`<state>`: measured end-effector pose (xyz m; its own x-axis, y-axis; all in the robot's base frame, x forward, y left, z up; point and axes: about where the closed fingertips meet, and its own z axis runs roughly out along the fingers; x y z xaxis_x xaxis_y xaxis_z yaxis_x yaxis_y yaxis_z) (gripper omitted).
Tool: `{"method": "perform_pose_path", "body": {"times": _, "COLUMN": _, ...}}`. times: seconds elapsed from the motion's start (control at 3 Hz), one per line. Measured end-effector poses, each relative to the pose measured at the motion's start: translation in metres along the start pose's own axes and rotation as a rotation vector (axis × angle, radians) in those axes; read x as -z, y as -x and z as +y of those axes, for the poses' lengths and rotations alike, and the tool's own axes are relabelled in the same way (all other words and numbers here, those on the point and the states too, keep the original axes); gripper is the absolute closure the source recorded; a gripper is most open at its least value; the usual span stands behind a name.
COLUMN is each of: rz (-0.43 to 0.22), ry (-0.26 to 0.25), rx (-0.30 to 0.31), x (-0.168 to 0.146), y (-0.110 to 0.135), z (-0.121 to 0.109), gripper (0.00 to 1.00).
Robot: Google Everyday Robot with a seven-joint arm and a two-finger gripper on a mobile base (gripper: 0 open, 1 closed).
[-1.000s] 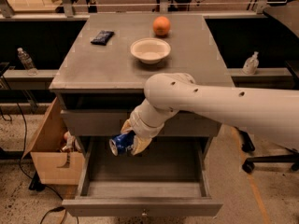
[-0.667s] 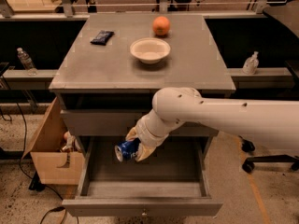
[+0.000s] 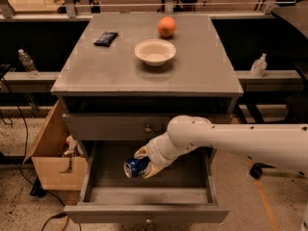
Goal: Place pepsi can into middle drawer
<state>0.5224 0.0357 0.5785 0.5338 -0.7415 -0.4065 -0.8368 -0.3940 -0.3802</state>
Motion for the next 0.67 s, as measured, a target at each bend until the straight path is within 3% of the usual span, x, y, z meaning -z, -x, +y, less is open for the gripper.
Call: {"method": "perform_pose_path", "body": {"times": 0.67, "rz": -0.041, "ry": -0.039, "rx": -0.075, "x": -0.054, "y": -0.031, "z": 0.027, "gripper": 1.00}}
